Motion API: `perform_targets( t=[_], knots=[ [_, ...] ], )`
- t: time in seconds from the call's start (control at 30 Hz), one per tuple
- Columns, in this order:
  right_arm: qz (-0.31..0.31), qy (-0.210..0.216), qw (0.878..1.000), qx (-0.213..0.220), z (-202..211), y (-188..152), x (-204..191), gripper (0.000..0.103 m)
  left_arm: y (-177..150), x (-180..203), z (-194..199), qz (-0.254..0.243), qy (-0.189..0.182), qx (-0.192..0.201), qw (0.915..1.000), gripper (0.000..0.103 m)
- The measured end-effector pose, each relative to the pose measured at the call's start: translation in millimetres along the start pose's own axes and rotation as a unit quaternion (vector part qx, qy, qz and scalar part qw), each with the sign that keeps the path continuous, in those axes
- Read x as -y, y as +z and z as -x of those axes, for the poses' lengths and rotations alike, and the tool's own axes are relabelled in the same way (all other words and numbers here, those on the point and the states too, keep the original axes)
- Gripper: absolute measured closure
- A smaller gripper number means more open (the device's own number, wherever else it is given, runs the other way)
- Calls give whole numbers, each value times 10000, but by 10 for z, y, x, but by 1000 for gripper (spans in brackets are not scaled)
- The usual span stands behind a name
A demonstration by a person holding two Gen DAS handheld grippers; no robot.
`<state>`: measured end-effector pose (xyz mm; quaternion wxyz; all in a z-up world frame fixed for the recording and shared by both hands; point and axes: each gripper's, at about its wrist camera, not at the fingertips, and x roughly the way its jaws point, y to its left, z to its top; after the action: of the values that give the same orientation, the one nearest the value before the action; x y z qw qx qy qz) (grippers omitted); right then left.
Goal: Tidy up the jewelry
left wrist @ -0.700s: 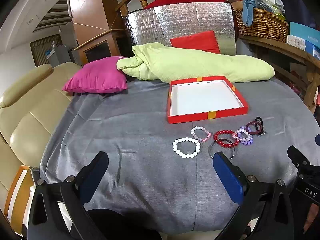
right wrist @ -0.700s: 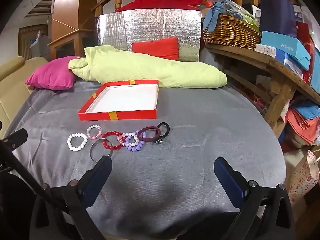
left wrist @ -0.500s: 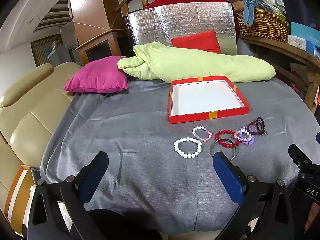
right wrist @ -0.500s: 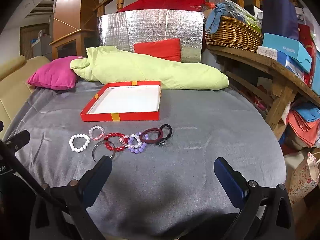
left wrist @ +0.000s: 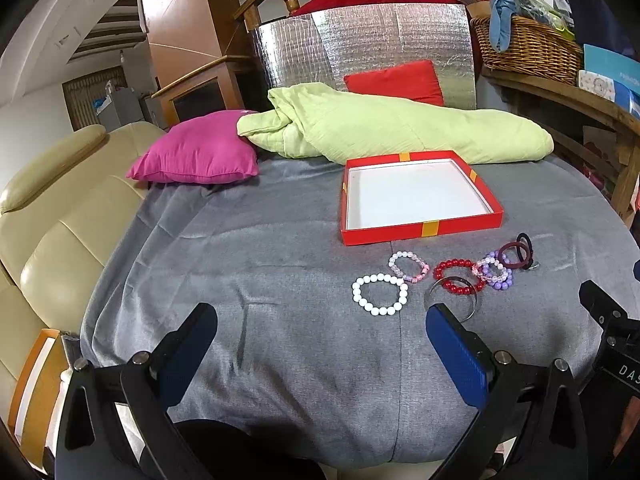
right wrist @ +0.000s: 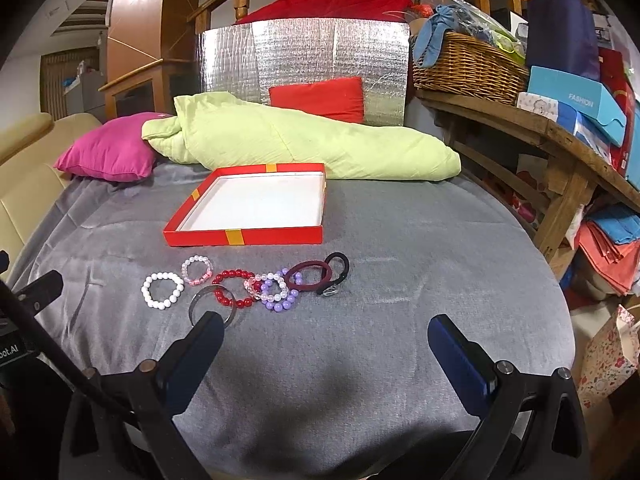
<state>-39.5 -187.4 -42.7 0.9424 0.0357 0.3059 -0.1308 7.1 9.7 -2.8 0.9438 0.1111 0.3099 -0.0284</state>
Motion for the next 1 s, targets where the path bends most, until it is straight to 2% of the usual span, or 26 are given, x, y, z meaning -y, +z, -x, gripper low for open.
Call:
perform_targets(
  t=[0.67, 0.83, 1.0],
  knots=[
    [-131, -55, 9999, 33, -257, 136, 102, 0, -1, 20, -258, 7, -35, -152, 9999, 0],
    [-170, -61, 9998, -122, -408, 190, 164, 0, 6, 13, -410, 43, -52, -169, 9998, 0],
    [-332, 231, 9986, -332, -687, 312, 331, 0, 31, -16, -730, 12, -230, -336, 9992, 0]
  ],
)
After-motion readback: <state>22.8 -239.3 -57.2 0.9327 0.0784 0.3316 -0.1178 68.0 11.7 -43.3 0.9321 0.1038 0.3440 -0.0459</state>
